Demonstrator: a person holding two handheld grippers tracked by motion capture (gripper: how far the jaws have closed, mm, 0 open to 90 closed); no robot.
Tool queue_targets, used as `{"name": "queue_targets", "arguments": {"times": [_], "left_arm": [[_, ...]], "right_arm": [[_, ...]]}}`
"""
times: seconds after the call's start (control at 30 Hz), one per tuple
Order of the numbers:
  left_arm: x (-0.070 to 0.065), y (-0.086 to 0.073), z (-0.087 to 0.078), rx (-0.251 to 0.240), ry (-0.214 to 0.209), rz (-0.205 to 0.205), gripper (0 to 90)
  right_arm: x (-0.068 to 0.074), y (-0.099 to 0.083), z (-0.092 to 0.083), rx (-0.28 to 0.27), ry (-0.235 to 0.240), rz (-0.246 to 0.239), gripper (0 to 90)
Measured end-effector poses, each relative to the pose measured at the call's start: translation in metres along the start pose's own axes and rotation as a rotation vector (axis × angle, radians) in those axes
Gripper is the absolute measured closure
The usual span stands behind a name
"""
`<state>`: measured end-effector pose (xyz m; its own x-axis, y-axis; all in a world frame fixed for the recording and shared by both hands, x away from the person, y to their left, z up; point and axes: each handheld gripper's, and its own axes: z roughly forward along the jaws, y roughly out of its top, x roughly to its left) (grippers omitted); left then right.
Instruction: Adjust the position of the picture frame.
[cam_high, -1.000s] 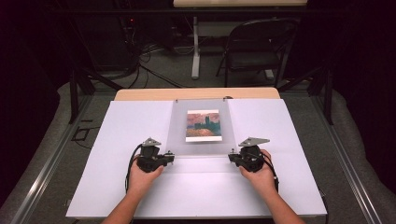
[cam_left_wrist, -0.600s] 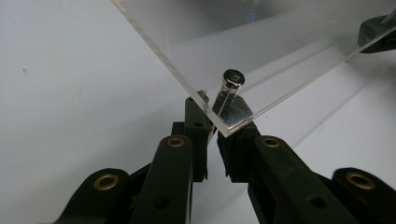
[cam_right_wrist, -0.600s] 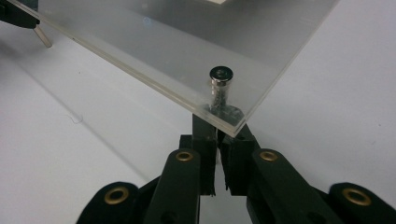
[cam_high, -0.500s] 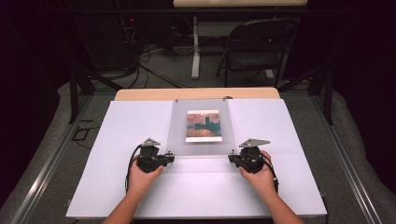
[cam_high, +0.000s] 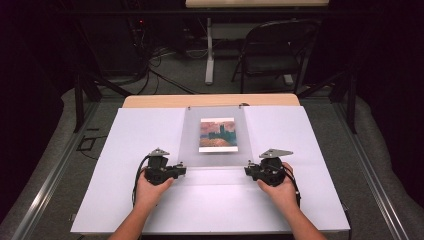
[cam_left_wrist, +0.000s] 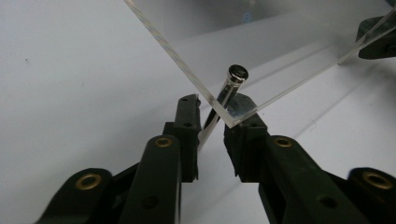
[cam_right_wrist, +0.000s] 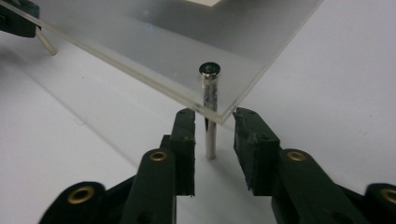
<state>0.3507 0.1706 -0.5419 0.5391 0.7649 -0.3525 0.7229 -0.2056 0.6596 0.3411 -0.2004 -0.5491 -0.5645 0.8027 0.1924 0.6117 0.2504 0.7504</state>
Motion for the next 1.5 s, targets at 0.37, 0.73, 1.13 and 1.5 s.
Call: {"name": "queue_targets", "arguments": {"times": [0.37, 0.73, 1.13, 1.5], "left_arm": [[-0.002, -0.004, -0.019, 0.002, 0.005, 0.009, 53.6], [-0.002, -0.014, -0.036, -0.018, 0.061, 0.08, 43.8], [0.012, -0.018, -0.056, -0.075, 0.09, 0.067, 44.9], [0.024, -0.015, -0.068, -0.081, 0.102, -0.011, 45.5]], "right_arm": [[0.003, -0.003, -0.017, 0.017, -0.011, -0.052, 50.4], [0.0, -0.006, -0.031, -0.003, -0.024, -0.054, 45.2], [-0.016, -0.016, -0.054, -0.041, -0.038, -0.048, 43.7], [-0.024, -0.014, -0.061, -0.044, -0.073, -0.02, 41.7]]}}
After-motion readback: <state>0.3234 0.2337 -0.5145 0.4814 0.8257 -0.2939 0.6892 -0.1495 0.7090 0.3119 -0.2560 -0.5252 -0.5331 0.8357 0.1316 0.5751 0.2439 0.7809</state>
